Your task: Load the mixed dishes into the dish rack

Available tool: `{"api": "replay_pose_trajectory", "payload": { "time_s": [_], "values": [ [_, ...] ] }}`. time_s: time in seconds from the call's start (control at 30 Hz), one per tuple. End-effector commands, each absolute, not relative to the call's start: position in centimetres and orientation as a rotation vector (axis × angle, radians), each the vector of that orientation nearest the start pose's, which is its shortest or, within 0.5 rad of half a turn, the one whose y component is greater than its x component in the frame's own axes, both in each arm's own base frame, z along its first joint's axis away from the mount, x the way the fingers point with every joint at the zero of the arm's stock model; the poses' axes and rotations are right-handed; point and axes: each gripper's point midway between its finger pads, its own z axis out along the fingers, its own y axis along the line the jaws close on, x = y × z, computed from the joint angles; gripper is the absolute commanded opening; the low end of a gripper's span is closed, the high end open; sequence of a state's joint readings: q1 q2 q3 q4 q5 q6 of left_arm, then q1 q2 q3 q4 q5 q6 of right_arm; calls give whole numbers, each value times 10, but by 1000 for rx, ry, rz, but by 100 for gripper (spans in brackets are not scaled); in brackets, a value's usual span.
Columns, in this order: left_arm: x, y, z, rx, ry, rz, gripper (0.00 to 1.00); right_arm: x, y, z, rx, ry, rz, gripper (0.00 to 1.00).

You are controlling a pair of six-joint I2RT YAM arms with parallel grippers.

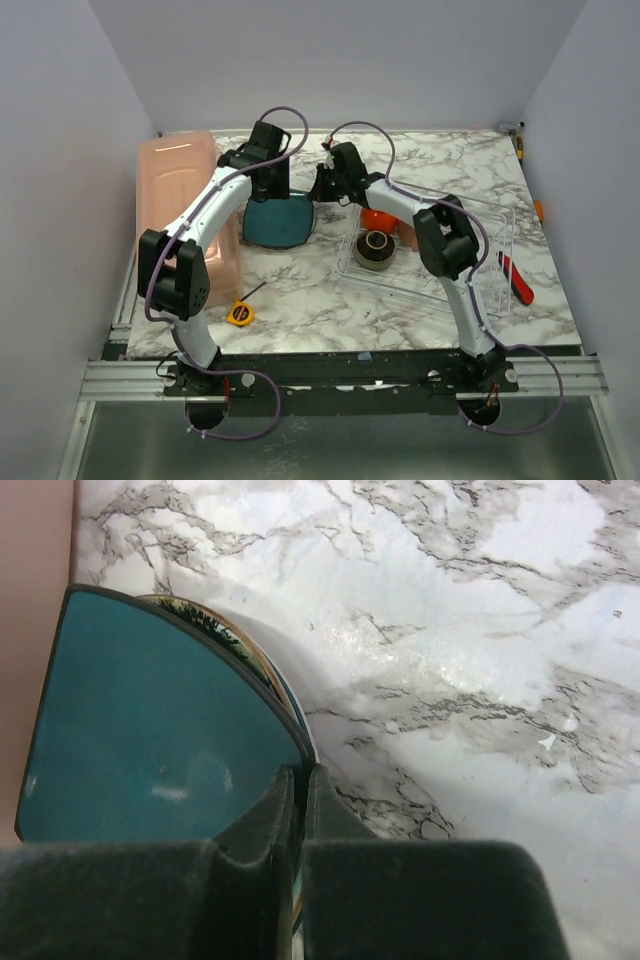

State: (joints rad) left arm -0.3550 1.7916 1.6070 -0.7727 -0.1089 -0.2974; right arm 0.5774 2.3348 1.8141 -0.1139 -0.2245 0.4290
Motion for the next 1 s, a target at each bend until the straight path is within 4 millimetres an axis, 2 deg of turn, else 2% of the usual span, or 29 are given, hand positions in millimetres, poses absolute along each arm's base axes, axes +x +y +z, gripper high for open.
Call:
{"api": "replay_pose_trajectory", "payload": {
  "time_s": [0.0, 0.27, 0.37, 0.5, 0.67, 0.8, 0.97],
  "values": [
    [411, -149, 180, 78, 2438, -106, 55, 477, 382, 88, -370, 2245, 766, 0],
    [381, -176, 203, 126, 2355, -250, 68, 456, 382, 117, -316, 2243, 873, 0],
    [366, -190, 208, 149, 2314, -296, 75, 447, 377, 116, -249, 2285, 908, 0],
    [349, -205, 193, 238, 2253, -219, 79, 437, 378, 112, -183, 2349, 967, 0],
    [330, -213, 161, 358, 2196, -70, 80, 431, 377, 114, -124, 2388, 999, 0],
    [326, -218, 141, 434, 2163, 66, 79, 426, 380, 119, -103, 2408, 1037, 0],
    [330, -210, 113, 478, 2200, 291, 74, 426, 379, 123, -70, 2422, 1047, 0]
  ]
}}
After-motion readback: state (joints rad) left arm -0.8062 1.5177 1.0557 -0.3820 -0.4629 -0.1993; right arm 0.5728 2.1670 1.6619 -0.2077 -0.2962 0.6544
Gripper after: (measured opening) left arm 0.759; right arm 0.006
